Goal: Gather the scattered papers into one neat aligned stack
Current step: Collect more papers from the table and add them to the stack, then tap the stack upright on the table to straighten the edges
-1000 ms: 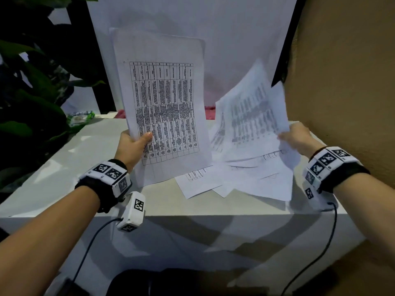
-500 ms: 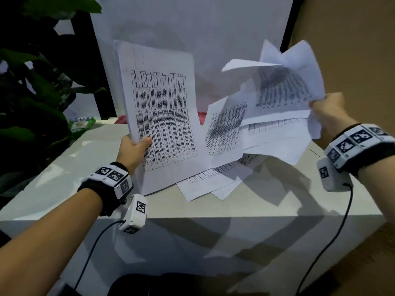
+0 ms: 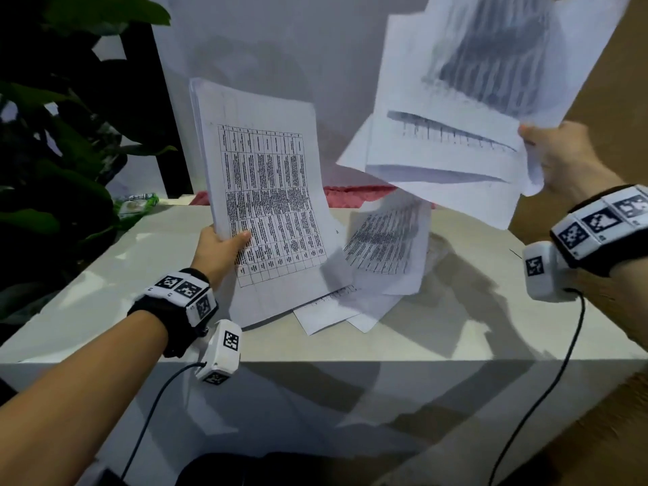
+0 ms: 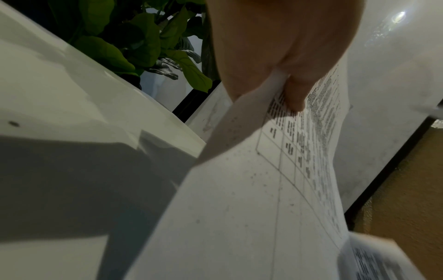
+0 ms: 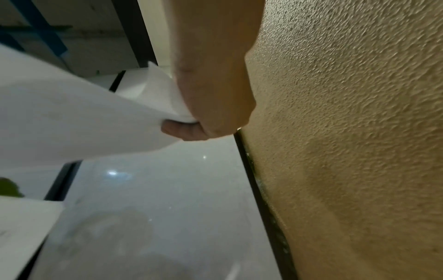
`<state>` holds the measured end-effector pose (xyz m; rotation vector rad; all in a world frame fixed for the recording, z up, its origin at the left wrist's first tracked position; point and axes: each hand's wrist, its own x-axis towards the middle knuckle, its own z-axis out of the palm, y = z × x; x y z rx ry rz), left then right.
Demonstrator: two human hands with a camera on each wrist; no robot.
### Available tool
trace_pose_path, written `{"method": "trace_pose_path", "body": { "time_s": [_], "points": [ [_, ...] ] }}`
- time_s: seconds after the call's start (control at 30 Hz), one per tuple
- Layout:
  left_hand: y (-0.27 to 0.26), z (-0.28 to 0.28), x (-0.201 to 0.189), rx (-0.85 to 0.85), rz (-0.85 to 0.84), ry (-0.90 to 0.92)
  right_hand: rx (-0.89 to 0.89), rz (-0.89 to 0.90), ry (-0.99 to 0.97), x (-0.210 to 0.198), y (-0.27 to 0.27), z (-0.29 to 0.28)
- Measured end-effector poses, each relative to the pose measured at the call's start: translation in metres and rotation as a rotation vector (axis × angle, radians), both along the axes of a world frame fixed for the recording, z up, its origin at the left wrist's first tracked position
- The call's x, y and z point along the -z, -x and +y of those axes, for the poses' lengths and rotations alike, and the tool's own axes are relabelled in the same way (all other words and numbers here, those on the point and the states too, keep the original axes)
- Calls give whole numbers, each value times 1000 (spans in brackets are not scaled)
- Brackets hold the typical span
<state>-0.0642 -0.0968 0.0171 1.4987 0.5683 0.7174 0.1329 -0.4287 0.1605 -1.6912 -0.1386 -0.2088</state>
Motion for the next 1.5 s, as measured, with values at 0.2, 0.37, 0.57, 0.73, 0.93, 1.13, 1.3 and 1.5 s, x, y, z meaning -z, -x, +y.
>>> {"method": "trace_pose_path", "body": {
  "time_s": [0.2, 0.37, 0.57, 0.73, 0.93, 1.13, 1.3, 1.5],
  "points": [
    [-2, -5, -7, 72, -18, 37, -352, 99, 38, 39, 17, 61],
    [3, 1, -11, 142, 12, 111, -516, 272, 81, 82, 26, 99],
    [5, 0, -18, 137, 3, 120, -603, 286, 118, 102, 40, 129],
    [6, -2, -33, 194, -104, 247, -555, 193, 43, 99, 45, 137],
    [-8, -12, -42, 78, -94, -63, -513, -47, 35, 81, 59, 144],
    [-9, -6, -51, 102, -108, -78, -518, -150, 43, 64, 65, 145],
    [-9, 6, -39, 154, -51, -80, -618, -59, 95, 73, 63, 150],
    [1, -7, -64, 181, -90, -108, -631, 8, 81, 67, 65, 148]
  ]
}}
